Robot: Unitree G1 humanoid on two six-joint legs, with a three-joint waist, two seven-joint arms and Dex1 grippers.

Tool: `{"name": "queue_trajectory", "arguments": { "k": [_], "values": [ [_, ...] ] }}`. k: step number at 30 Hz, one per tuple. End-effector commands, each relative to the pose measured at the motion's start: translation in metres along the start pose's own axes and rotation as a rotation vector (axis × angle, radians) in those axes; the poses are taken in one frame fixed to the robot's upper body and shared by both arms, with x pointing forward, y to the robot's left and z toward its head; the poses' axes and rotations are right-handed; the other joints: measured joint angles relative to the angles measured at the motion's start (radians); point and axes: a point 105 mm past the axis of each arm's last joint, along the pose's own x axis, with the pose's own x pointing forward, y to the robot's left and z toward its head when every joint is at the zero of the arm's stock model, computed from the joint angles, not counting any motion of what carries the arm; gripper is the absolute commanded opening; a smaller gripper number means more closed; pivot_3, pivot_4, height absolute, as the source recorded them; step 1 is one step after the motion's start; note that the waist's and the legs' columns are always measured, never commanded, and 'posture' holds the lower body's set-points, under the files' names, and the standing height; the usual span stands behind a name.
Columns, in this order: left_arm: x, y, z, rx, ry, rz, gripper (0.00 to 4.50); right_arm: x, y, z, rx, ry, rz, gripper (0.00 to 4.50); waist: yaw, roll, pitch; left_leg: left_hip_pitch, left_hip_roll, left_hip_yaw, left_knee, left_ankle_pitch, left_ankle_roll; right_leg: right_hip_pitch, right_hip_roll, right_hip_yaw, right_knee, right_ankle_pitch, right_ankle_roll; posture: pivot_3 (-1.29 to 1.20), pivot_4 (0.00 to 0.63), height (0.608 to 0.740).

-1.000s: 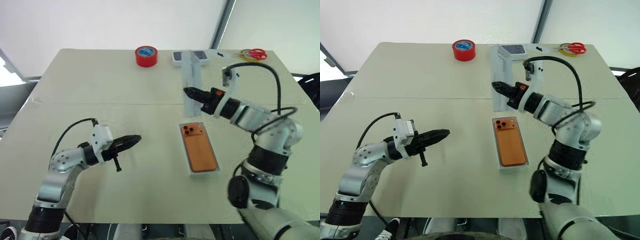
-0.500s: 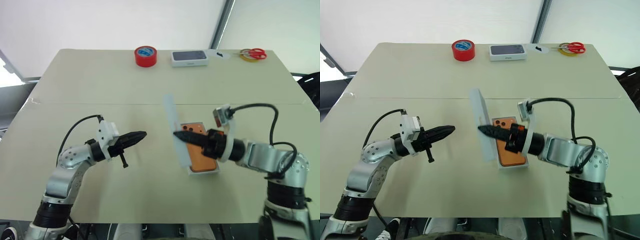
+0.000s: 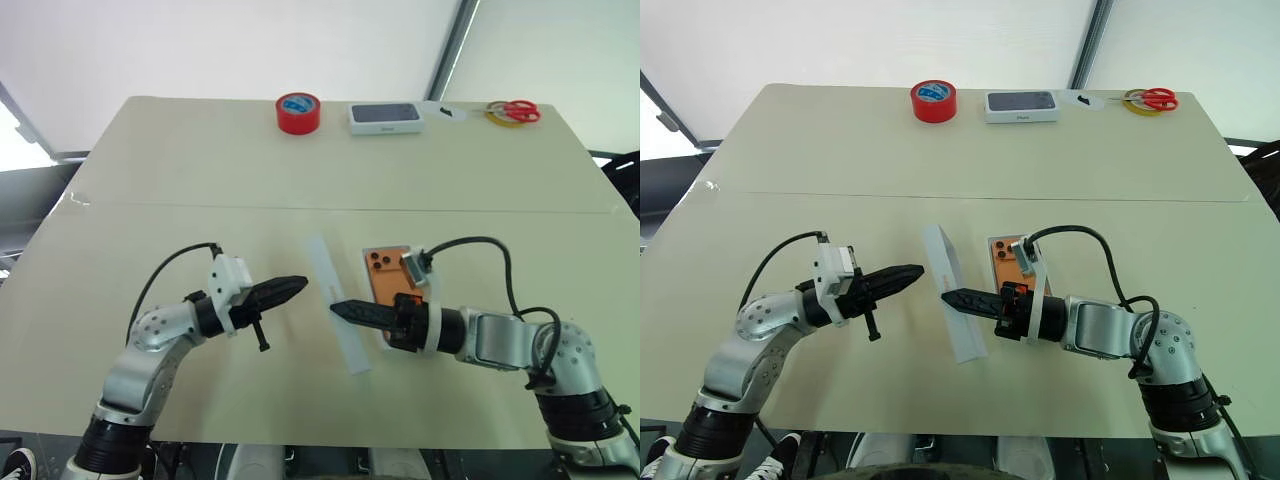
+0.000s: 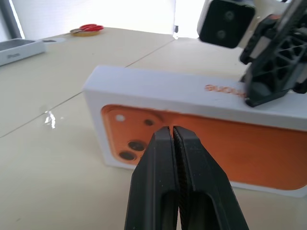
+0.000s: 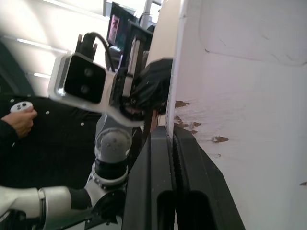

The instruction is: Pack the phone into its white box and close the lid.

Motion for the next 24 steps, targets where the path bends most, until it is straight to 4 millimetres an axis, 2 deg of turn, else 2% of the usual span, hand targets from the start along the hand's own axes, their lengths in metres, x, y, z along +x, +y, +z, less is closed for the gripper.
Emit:
{"name": "queue_trajectory", "arguments": {
  "k": [1,7,10,12,13,14,16,19,21,24],
  "values": [
    [0.013,-0.003,-0.001,0.015,-0.018,-0.034,0.13,0.001,0.001,0.012,0.008,-0.047,-0.009,0.0,0.0,0.001,0.0,0.0,0.0,0.0,0.0,0.0,0.0,0.0,0.0,0.0,0.0,0.0,0.0,0.0,0.15,0.73],
    [0.032,-0.003,-0.007,0.007,-0.04,-0.067,0.13,-0.005,-0.006,0.032,0.026,-0.126,-0.053,0.0,0.003,0.0,-0.001,0.0,0.0,0.0,0.001,0.0,0.0,0.0,0.0,0.0,0.0,0.0,0.0,0.0,0.15,0.73],
    [0.043,-0.004,-0.007,-0.002,-0.057,-0.083,0.0,-0.011,-0.01,0.034,0.041,-0.147,-0.057,0.93,0.004,0.0,-0.001,0.0,0.0,0.0,0.001,0.0,0.0,0.0,0.0,0.0,0.0,0.0,0.0,0.0,0.15,0.73],
    [0.05,-0.005,-0.007,-0.007,-0.067,-0.093,0.0,-0.019,-0.011,0.034,-0.009,-0.124,-0.101,1.86,0.003,0.0,-0.001,-0.001,0.0,0.0,0.001,0.0,0.0,0.0,0.0,0.0,0.0,0.0,0.0,0.0,0.15,0.73],
    [0.054,-0.005,-0.006,-0.009,-0.075,-0.097,0.0,-0.025,-0.012,0.04,-0.029,-0.13,-0.124,2.48,0.003,0.0,-0.001,-0.001,0.0,0.0,0.001,0.0,0.001,0.0,0.0,0.0,0.0,0.0,0.0,0.0,0.15,0.73],
    [0.058,-0.005,-0.006,-0.015,-0.082,-0.1,0.0,-0.031,-0.013,0.047,-0.082,-0.127,-0.156,2.91,0.003,0.0,0.0,-0.002,0.0,0.0,0.001,0.0,0.001,-0.001,0.0,0.0,0.0,0.0,0.0,0.0,0.15,0.73],
    [0.064,-0.004,-0.006,-0.024,-0.09,-0.106,0.0,-0.042,-0.015,0.059,-0.191,-0.121,-0.215,2.91,0.002,0.0,-0.001,-0.002,0.0,0.0,0.002,0.0,0.001,-0.001,0.0,0.0,0.0,0.0,0.0,0.0,0.15,0.73],
    [0.086,-0.006,0.0,-0.034,-0.128,-0.129,0.0,-0.081,-0.023,0.081,-0.352,-0.104,-0.314,2.91,0.014,0.001,-0.001,-0.002,0.0,0.0,0.002,0.0,0.001,0.0,0.001,-0.001,0.0,0.0,0.0,0.0,0.15,0.73],
    [0.095,-0.009,0.004,-0.041,-0.147,-0.143,0.0,-0.097,-0.029,0.093,-0.469,-0.093,-0.383,2.91,0.023,0.001,-0.001,-0.002,-0.001,0.0,0.002,-0.001,0.002,0.0,0.001,-0.001,0.0,0.0,0.0,0.0,0.15,0.73],
    [0.102,-0.013,0.008,-0.041,-0.163,-0.16,0.0,-0.11,-0.036,0.115,-0.551,-0.155,-0.447,2.91,0.02,0.001,-0.001,-0.002,-0.001,0.0,0.002,-0.001,0.002,-0.001,0.001,-0.001,-0.001,0.0,0.0,0.0,0.15,0.73]
  ]
}}
